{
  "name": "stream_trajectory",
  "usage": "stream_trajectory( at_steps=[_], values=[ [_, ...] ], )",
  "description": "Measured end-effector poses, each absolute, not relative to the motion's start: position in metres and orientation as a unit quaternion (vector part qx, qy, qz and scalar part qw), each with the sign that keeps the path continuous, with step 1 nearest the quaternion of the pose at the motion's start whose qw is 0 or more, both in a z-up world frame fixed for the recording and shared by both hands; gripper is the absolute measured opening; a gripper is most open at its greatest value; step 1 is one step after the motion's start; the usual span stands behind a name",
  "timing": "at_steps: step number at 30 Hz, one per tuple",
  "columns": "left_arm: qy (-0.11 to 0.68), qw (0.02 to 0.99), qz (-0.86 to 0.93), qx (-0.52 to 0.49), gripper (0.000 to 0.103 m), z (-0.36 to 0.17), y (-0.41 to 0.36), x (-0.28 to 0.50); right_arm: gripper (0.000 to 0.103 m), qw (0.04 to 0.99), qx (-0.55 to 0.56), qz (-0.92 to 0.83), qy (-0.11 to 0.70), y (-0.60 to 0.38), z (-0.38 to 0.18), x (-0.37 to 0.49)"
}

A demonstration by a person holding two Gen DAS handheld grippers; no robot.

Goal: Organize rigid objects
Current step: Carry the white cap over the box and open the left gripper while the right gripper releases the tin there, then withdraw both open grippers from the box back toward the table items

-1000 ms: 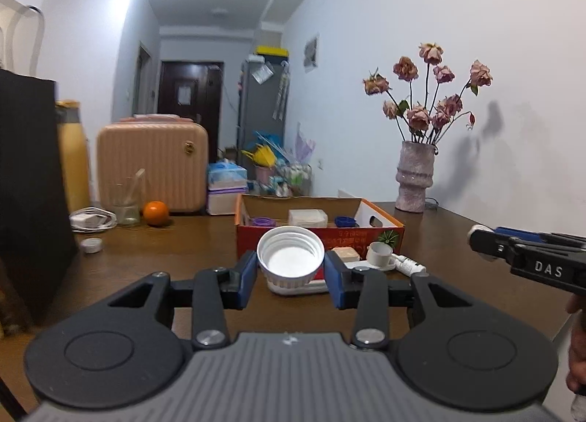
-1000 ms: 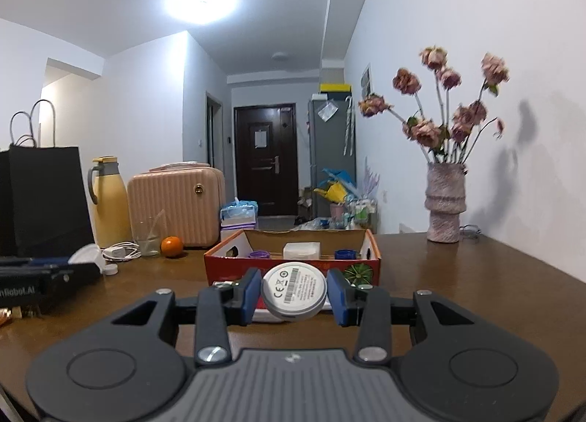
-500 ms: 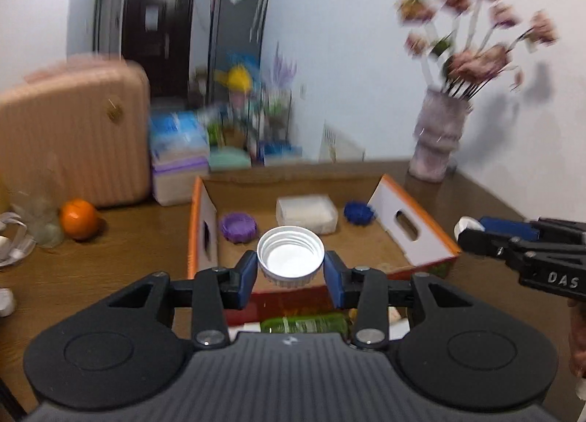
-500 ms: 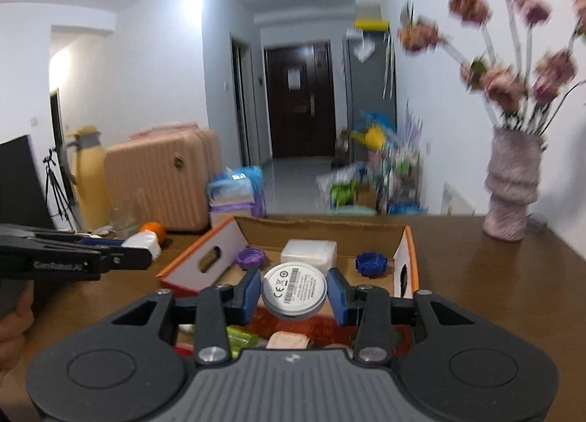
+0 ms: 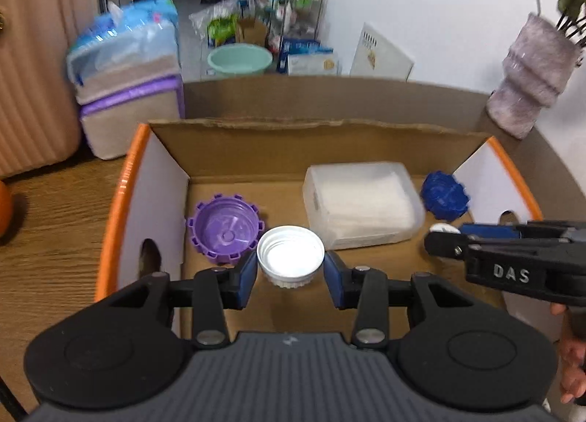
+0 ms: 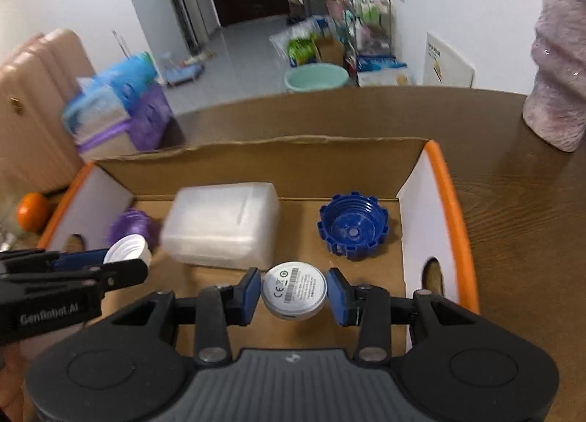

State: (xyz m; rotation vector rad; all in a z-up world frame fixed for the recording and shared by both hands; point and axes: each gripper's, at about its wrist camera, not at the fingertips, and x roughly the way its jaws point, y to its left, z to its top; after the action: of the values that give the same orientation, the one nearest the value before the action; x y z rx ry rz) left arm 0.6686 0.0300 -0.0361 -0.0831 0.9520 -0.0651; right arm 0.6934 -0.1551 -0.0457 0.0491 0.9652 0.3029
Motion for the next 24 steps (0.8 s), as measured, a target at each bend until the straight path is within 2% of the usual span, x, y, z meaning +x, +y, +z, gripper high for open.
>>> stream_trajectory(
  at_steps=[5,9,11,13,16,21,24],
  values=[
    [0.465,0.884,-0.036,-0.031,0.042,-0.043,0.027,0.673,0.039,0.873,0.021,0.132,0.468,-0.15,-0.05,0.708],
    [0.459,0.887,-0.029,-0.028,0.048,-0.031,0.032,0.664,0.044,0.879,0.023,0.131,0.458,-0.154,-0.038,0.701],
    [0.454,0.89,-0.026,-0.025,0.054,-0.017,0.036,0.655,0.044,0.883,0.024,0.131,0.449,-0.16,-0.022,0.693],
    [0.446,0.895,-0.016,-0.021,0.075,0.002,0.041,0.643,0.044,0.888,0.021,0.133,0.439,-0.167,-0.002,0.68],
    [0.428,0.904,0.002,-0.012,0.08,0.031,0.046,0.619,0.051,0.898,0.014,0.132,0.42,-0.175,0.03,0.657],
    [0.354,0.935,0.031,0.012,0.086,0.077,0.049,0.558,0.059,0.922,0.025,0.14,0.361,-0.195,0.087,0.603],
    [0.25,0.966,0.049,0.042,0.099,0.099,0.044,0.507,0.07,0.944,0.021,0.153,0.292,-0.2,0.112,0.557]
  ],
)
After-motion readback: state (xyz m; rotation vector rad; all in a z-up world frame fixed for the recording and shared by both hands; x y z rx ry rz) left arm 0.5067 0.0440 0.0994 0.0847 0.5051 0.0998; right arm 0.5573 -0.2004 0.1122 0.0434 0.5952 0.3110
